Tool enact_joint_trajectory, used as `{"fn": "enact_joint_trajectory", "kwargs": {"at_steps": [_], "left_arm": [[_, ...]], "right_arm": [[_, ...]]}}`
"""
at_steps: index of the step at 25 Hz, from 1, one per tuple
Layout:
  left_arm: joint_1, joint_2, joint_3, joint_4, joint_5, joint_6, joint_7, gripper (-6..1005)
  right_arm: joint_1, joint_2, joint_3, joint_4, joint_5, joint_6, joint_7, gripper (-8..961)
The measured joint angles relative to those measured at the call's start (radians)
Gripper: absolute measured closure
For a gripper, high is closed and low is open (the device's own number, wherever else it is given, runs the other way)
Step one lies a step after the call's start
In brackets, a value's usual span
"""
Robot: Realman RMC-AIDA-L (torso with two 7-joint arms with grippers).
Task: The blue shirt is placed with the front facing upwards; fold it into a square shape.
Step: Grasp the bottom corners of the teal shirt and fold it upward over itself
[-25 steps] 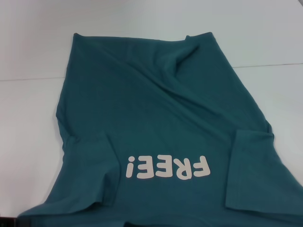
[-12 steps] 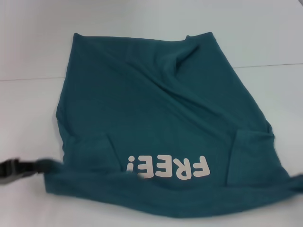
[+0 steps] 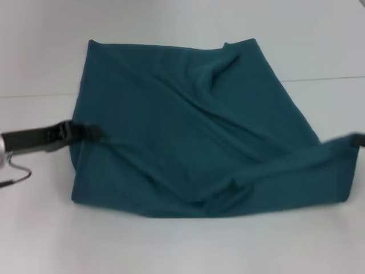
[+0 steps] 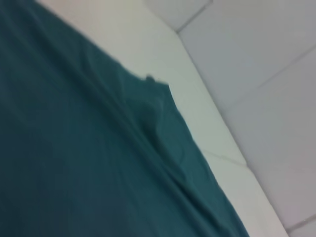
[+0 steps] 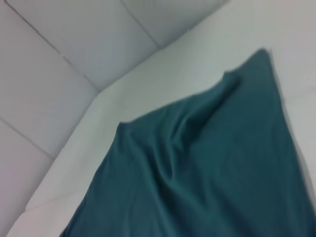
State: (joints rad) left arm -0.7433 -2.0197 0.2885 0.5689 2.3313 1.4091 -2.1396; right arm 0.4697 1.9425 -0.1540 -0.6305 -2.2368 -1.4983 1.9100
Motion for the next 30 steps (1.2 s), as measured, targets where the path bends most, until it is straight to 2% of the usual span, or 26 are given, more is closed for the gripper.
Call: {"fn": "enact_joint_trajectory", "kwargs": {"at_steps": [7, 15, 20, 30], "left_arm": [[-0.054, 0.000, 0.001, -0.030, -0.070, -0.146, 0.005, 978], [-0.115, 0.001, 0.002, -0.074, -0.112, -0.289, 0.032, 978], [-0.151, 0.004, 0.002, -0.080, -0.126, -0.346, 0.033, 979], [-0.177, 0.020, 0.003, -0.077, -0.167, -0.372, 0.029, 979]], "right_arm": [[0.108, 0.001, -0.020, 0.038, 0.001, 0.188, -0.017, 949], [0.224, -0.004, -0.142, 0.099, 0.000, 0.369, -0.003, 949], [0.272, -0.029, -0.216, 0.104, 0.000, 0.441, 0.060, 948], [0.309, -0.065, -0.247, 0.087, 0.002, 0.461, 0.109, 948]]}}
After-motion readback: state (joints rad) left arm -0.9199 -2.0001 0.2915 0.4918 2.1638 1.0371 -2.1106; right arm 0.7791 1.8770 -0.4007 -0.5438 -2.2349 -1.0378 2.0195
